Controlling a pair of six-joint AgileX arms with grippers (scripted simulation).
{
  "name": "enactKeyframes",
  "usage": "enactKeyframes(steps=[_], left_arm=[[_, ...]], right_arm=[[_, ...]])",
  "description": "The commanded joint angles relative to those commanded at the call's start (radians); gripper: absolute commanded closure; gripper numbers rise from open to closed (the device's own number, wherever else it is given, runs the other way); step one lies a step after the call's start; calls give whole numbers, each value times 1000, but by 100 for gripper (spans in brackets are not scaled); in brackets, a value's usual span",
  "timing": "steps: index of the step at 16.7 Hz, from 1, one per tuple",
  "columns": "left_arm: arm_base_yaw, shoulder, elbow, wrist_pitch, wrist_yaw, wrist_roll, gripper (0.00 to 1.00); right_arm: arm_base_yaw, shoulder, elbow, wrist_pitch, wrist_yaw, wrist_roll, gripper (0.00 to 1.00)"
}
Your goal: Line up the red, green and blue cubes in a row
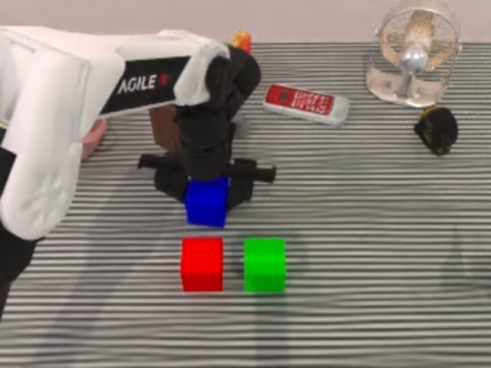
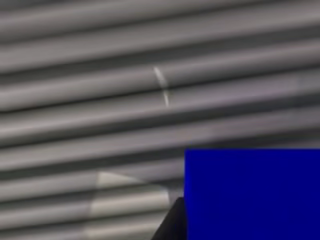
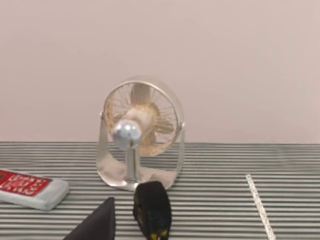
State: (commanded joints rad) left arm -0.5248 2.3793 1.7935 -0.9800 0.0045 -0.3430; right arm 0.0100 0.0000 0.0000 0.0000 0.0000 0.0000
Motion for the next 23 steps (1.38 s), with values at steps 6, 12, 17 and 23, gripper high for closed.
enactKeyframes(steps=[6,12,17,23], left_arm=[[15,-69,108,-180,0,0,100],[-4,-57,122,-189,-1,-14,100],[-153,34,309,-290,-1,-228,100],[-356,134,543,-417,1,-521,100]], right_arm=[[0,0,0,0,0,0,0],[0,0,0,0,0,0,0],[0,0,0,0,0,0,0],[0,0,0,0,0,0,0]])
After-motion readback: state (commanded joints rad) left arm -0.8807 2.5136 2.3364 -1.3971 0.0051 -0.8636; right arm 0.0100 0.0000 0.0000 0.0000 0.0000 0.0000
